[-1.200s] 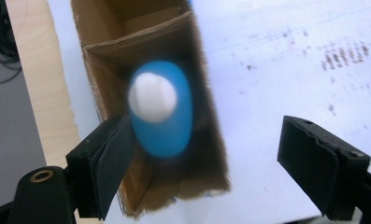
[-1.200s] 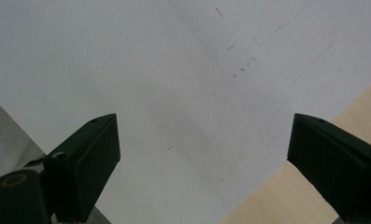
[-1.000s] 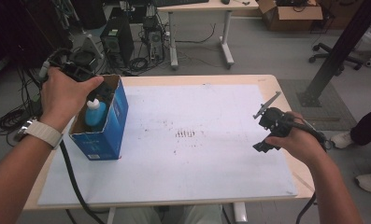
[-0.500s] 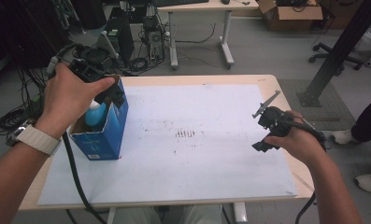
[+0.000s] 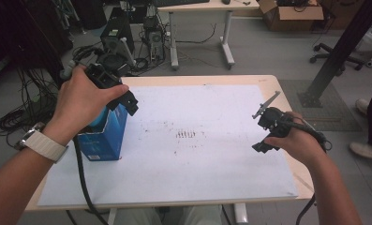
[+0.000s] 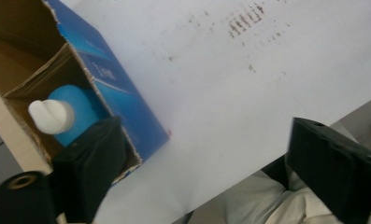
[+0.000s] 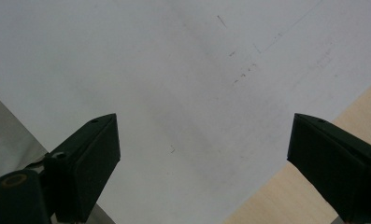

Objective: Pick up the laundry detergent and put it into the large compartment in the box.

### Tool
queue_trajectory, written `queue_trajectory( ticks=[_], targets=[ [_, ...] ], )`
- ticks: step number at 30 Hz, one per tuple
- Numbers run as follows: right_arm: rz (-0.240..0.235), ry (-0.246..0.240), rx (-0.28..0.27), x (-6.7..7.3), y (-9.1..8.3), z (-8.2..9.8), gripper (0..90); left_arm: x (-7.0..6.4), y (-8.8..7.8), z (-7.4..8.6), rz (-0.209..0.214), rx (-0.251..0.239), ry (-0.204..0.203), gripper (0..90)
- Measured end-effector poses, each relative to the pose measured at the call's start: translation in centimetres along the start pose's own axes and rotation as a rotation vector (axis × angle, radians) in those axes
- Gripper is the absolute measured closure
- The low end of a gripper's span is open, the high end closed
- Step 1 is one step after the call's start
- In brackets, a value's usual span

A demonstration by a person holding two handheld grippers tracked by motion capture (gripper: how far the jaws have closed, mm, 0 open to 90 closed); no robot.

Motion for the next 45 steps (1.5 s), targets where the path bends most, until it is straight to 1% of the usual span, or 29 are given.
queue_trajectory(
  ticks=[1,3,6,7,11,16,19,24,28,30,32,40,45],
  targets=[
    [0.0,0.001,0.0,0.0,0.0,0.0,9.2,-0.2,0.1,-0.1,0.008,-0.002,0.01,5.1],
    [0.0,0.001,0.001,0.1,0.0,0.0,9.2,-0.7,0.3,0.0,0.017,0.011,0.035,5.2],
    [0.001,0.001,0.001,0.1,-0.1,-0.1,9.2,-1.2,0.5,-0.1,0.033,0.013,0.047,4.8],
    [0.001,0.004,0.0,0.1,-0.2,-0.1,9.2,-1.4,0.6,-0.1,0.038,0.017,0.058,4.8],
    [0.003,0.011,-0.002,0.1,-0.3,-0.2,9.2,-1.9,0.9,0.0,0.04,0.031,0.078,4.8],
    [0.002,0.016,0.001,0.1,-0.3,-0.3,9.2,-2.5,1.2,-0.1,0.063,0.039,0.094,4.8],
    [0.001,0.015,0.0,0.0,-0.1,-0.4,9.2,-2.8,1.5,-0.4,0.061,0.047,0.108,4.7],
    [0.004,0.032,-0.003,-0.2,0.2,-0.3,9.1,-3.4,2.1,-0.7,0.063,0.05,0.13,4.8],
    [0.004,0.029,0.0,-0.2,0.3,-0.2,9.2,-3.4,2.4,-0.8,0.06,0.049,0.13,4.8],
    [0.004,0.031,-0.004,-0.3,0.3,-0.3,9.1,-3.4,2.4,-0.8,0.058,0.051,0.131,4.8],
    [0.005,0.03,-0.005,-0.3,0.2,-0.4,9.2,-3.4,2.4,-0.8,0.062,0.042,0.13,4.8],
    [0.003,0.022,-0.008,-0.1,0.3,-0.8,9.1,-3.5,2.3,-0.8,0.066,0.038,0.138,4.8],
    [0.006,0.021,-0.012,0.0,0.2,-0.9,9.0,-3.4,2.4,-0.8,0.063,0.042,0.139,4.8]
  ],
)
Point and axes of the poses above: each handheld gripper's, and its own axes: y roughly forward along the jaws, z roughly out of its underside, x roughly to its left, the point moved 10 cm from there along y, roughly forward along the jaws, and after that the axes turned 15 degrees about z, right-handed, at the moved point
